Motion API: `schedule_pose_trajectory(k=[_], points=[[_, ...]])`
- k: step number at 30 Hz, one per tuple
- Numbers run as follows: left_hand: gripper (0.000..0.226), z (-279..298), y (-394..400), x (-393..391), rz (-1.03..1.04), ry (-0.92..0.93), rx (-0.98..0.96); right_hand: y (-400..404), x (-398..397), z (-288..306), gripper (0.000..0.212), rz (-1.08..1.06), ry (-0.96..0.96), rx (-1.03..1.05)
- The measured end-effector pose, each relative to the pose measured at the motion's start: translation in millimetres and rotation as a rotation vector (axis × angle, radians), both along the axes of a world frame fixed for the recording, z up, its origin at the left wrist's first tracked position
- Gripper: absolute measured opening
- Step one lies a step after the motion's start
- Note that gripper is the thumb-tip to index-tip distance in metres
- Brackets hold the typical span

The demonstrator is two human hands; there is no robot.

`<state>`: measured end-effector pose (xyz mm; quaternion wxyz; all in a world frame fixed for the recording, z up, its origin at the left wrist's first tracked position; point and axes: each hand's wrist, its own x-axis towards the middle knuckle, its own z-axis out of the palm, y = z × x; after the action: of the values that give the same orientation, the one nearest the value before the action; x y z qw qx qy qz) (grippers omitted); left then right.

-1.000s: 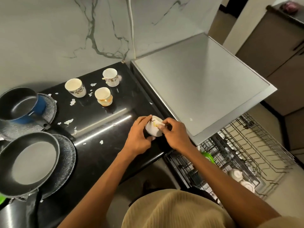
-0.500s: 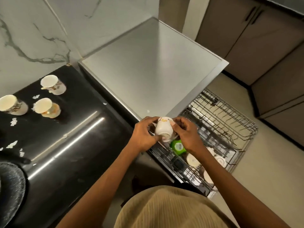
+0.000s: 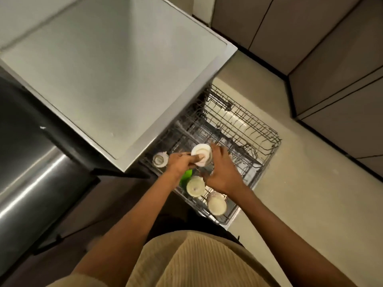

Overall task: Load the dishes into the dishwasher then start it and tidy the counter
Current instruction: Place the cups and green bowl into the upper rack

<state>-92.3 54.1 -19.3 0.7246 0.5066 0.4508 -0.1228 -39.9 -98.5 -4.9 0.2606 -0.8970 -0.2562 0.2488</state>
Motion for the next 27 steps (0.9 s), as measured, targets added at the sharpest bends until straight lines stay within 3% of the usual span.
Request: schedule_pose_trajectory(k=[3, 7, 10, 12, 14, 16, 20, 27], points=[[0.019, -19, -16, 10, 0.072, 0.088, -0.066, 1, 21, -16, 0.095, 0.104, -0.066, -0.106], [0.035, -38, -22, 19, 0.159, 0.142, -0.1, 8, 39, -40, 0.099, 0.241, -0.142, -0.234], [0.024, -44, -23, 22, 0.102, 0.138, -0.109, 14, 50, -53, 0.094, 0.249, -0.112, -0.269], [0.027, -52, -21, 20, -0.038, 0.118, -0.043, 15, 55, -62, 0.094, 0.202, -0.058, -0.28], [0.051, -72, -16, 14, -0.233, 0.137, 0.138, 12, 58, -73, 0.088, 0.128, 0.016, -0.268], [0.072, -90, -11, 3, -0.558, 0.195, 0.347, 8, 60, -85, 0.088, 0.075, 0.067, -0.288], [0.083, -119, -7, -24, -1.048, 0.227, 0.592, 5, 61, -103, 0.091, 0.031, 0.114, -0.371], [0.083, -144, -9, -46, -1.304, 0.228, 0.719, 22, 56, -136, 0.087, 0.05, 0.077, -0.44]])
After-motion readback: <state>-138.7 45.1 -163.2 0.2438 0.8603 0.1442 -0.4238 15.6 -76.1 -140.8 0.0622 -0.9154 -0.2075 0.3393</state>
